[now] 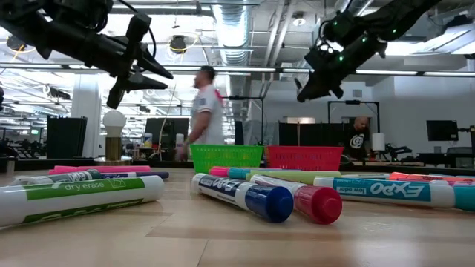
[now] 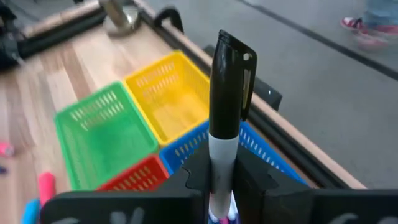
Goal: Pick & Place Markers
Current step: Put the small black highlighter pen into the blue bin
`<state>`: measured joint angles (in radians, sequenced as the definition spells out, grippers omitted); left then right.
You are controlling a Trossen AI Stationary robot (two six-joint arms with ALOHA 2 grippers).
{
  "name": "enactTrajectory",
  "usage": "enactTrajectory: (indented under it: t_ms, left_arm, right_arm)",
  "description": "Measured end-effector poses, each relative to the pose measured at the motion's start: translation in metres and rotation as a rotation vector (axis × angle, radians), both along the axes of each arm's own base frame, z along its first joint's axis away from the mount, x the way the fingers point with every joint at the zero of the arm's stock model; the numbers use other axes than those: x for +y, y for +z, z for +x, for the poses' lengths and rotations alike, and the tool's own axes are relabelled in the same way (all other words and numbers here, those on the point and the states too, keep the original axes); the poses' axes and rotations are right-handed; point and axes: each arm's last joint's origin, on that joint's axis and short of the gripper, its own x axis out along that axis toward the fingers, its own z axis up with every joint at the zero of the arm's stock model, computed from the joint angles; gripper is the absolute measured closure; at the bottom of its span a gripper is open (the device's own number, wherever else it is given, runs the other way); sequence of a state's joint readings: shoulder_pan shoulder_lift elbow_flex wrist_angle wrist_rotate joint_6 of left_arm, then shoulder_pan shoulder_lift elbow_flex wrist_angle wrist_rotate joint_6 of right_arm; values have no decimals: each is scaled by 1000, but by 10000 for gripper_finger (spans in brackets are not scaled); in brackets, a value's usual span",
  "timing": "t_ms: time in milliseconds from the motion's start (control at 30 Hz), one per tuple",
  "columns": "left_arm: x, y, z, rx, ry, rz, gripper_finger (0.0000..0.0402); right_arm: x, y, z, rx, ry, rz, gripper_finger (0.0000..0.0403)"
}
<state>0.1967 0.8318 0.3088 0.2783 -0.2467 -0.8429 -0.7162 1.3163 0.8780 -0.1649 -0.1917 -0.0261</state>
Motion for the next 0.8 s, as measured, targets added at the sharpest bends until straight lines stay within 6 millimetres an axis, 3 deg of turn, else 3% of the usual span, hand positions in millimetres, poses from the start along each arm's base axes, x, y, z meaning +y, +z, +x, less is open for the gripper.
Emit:
enactTrajectory:
  t_ms: [267,800]
  left_arm:
    - [3,1,-1,-6,30,5,298]
    - [3,1,0,5,21,26,298]
  right_arm:
    - [-13,-32,14,134,50,16,364]
    - [-51,-39,63,396,183,141,361]
